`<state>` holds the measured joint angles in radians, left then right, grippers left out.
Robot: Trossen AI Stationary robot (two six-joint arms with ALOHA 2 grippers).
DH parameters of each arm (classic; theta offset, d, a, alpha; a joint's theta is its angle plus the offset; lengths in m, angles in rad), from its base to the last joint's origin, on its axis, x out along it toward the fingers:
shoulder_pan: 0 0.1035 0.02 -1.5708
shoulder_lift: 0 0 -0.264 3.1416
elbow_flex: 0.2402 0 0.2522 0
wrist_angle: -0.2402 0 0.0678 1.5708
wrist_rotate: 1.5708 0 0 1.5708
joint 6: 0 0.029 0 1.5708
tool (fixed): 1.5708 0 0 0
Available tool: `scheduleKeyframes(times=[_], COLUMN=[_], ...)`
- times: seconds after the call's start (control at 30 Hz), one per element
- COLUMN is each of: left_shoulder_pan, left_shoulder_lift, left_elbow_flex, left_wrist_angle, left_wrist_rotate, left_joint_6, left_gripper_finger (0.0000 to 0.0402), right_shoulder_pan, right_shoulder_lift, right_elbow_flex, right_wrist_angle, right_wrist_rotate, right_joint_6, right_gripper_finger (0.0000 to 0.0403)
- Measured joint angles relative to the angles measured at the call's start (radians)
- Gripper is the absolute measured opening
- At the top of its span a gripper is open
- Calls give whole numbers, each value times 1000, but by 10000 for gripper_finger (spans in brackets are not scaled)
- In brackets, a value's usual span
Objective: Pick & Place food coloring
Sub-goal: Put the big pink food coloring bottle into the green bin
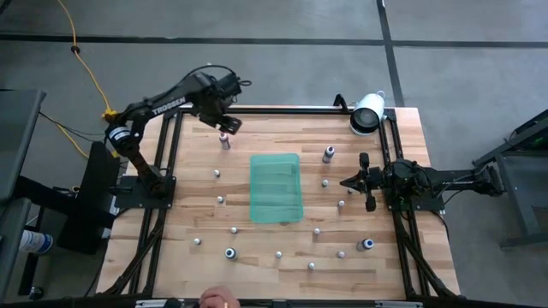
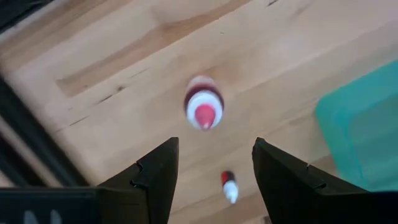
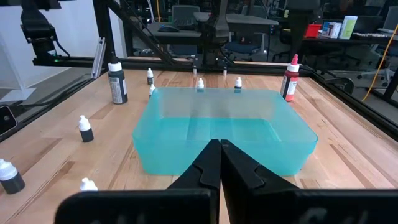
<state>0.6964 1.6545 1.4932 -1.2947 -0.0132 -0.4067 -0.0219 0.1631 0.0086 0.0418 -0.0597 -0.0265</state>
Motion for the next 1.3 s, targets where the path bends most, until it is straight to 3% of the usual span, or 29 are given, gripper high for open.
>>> scheduleKeyframes(times=[0.3, 0.73, 1.3], left_shoulder_pan=[-12, -10, -10], left_shoulder_lift=[0, 0, 1], left_elbow_flex=[-97, -214, -230], left_wrist_angle=[65, 265, 242], left_wrist_rotate=[-75, -71, -45], left_joint_6=[-54, -70, -35], left_gripper_finger=[195, 195, 195], right_shoulder_pan=[0, 0, 0], right_shoulder_lift=[0, 0, 0], right_elbow_flex=[0, 0, 0], right_wrist_angle=[0, 0, 0], right_wrist_rotate=[0, 0, 0], right_joint_6=[0, 0, 0], right_gripper_finger=[0, 0, 0])
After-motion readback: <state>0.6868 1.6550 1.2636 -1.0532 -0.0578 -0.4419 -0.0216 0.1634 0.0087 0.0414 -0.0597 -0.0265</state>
